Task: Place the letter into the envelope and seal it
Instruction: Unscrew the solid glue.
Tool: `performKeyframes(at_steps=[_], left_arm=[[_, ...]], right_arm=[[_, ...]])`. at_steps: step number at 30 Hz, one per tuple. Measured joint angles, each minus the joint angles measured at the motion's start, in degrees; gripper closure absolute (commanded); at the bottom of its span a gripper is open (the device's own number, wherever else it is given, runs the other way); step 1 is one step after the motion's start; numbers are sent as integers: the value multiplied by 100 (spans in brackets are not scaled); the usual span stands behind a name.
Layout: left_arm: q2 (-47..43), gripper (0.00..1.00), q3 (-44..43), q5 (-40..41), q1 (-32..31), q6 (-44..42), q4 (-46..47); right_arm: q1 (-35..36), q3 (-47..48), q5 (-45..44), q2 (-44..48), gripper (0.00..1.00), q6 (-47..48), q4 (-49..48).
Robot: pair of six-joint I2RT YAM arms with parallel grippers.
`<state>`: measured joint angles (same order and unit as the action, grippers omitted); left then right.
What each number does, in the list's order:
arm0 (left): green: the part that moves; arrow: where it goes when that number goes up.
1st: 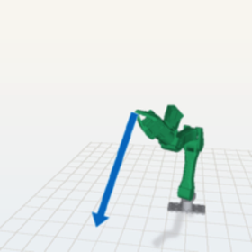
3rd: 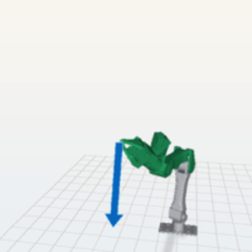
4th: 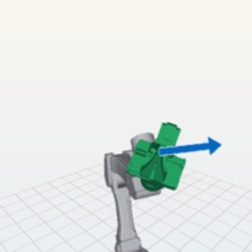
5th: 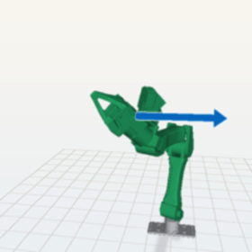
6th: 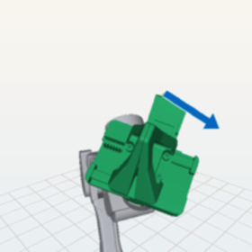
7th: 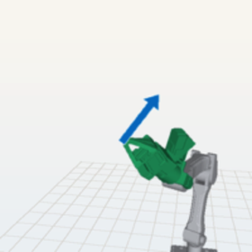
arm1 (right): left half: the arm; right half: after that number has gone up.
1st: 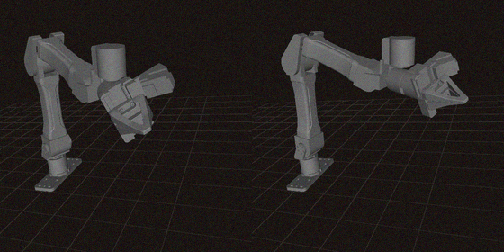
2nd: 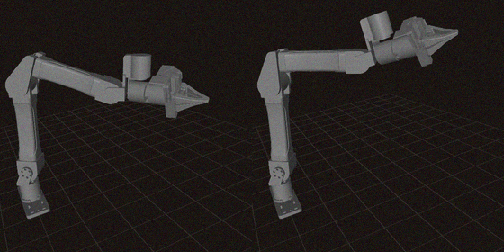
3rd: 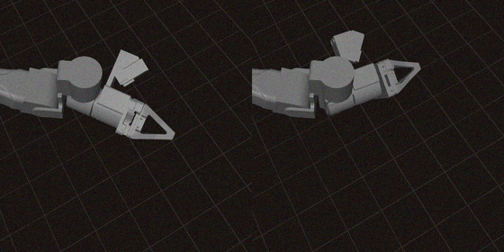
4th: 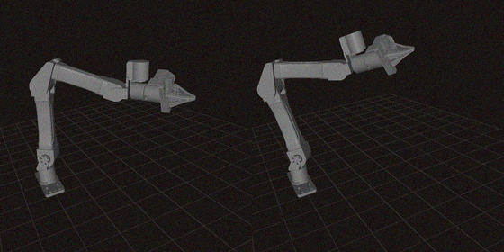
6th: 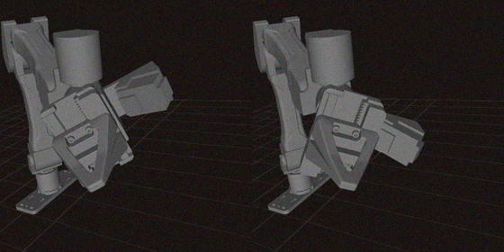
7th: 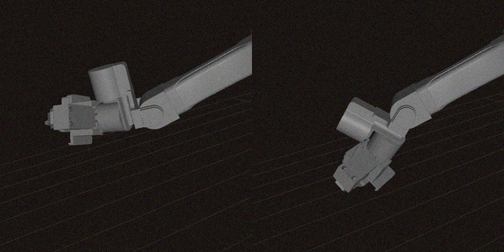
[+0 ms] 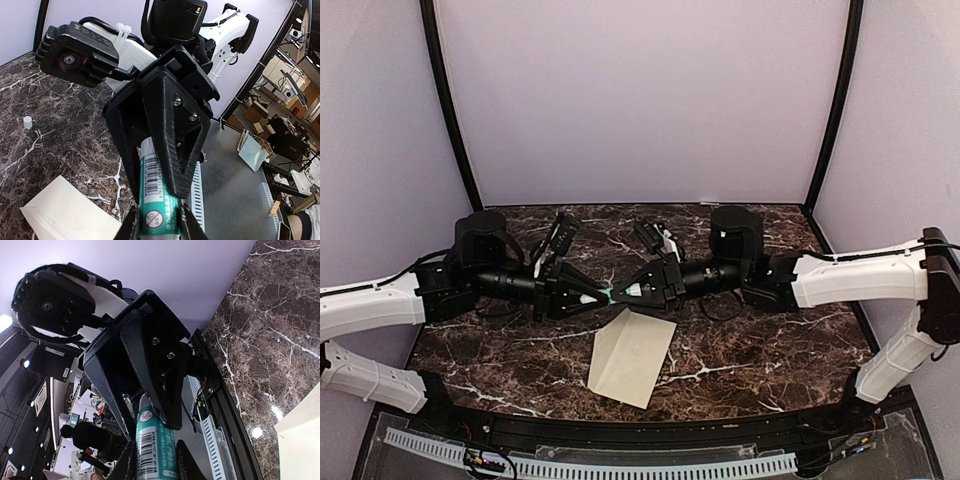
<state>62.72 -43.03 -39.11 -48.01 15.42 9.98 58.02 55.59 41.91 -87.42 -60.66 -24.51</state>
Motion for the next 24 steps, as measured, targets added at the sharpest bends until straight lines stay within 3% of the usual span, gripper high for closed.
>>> performKeyframes(at_steps=[1, 2, 4, 8, 15, 20, 24], left_arm=[[0, 86, 0, -11, 0, -2, 2], [0, 67, -2, -28, 0, 0, 0], [0, 47, -2, -28, 0, -9, 0], [-17, 23, -4, 162, 0, 81, -20], [-247, 14, -192, 675, 149, 389, -601], [-103, 18, -273, 688, 796, 693, -1233], [529, 24, -229, 525, 1154, 833, -1589]], right_arm=[[-2, 4, 9, 0, 84, -2, -13], [-2, 4, 11, 0, 85, 2, -17], [-4, 2, -9, 0, 85, 22, -20], [-37, -63, -144, 24, 86, 22, -42], [-173, -133, -691, 407, 86, 678, 846], [-181, 251, -1517, 568, 87, 1541, 2310], [-155, 498, -2240, 568, 87, 1987, 3276]])
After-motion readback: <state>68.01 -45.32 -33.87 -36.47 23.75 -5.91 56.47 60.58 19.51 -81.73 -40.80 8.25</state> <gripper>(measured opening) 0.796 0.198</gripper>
